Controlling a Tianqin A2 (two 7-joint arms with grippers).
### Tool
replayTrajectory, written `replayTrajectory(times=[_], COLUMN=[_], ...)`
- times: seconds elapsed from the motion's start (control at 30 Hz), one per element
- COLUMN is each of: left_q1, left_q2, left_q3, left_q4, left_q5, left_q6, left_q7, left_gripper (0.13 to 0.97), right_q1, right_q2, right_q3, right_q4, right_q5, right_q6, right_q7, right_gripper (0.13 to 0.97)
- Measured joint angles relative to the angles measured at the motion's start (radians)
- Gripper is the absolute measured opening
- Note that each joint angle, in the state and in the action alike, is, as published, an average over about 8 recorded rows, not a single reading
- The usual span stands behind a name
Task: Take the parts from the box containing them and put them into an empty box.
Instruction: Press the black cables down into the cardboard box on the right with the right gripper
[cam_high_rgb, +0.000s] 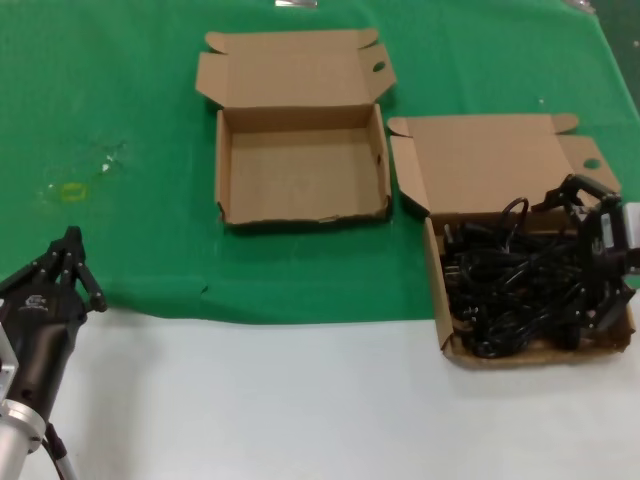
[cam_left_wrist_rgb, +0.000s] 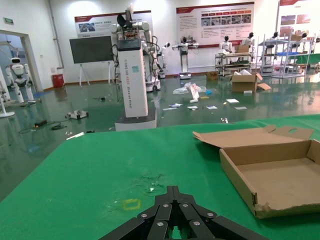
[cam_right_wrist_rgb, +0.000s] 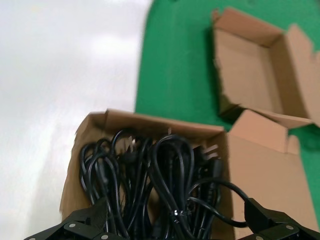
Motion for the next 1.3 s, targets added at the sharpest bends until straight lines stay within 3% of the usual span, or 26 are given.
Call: replayTrajectory(times=[0.33, 0.7, 1.0, 1.3], left_q1=[0.000, 0.000, 0.000, 0.000], left_q2=[0.000, 0.000, 0.000, 0.000], left_q3=[0.000, 0.000, 0.000, 0.000], left_q4=[0.000, 0.000, 0.000, 0.000], left_q5=[0.000, 0.000, 0.000, 0.000], left_q6=[0.000, 0.000, 0.000, 0.000], left_q7=[0.000, 0.000, 0.000, 0.000], left_gripper=[0.144, 0.144, 0.144, 0.144], right_q1=[0.111, 0.135, 0.115, 0.105], right_q2=[-0.137, -0.195, -0.186, -0.184], right_q3=[-0.014, 0.007, 0.029, 0.046], right_q4=[-0.178, -0.255, -0.236, -0.238], right_q5=[-0.135, -0.196, -0.216, -0.231], right_q6=[-0.071, -0.091, -0.121, -0.130], right_q7=[-0.163, -0.208, -0.189, -0.190], right_gripper=[0.966, 0.954, 0.877, 0.727])
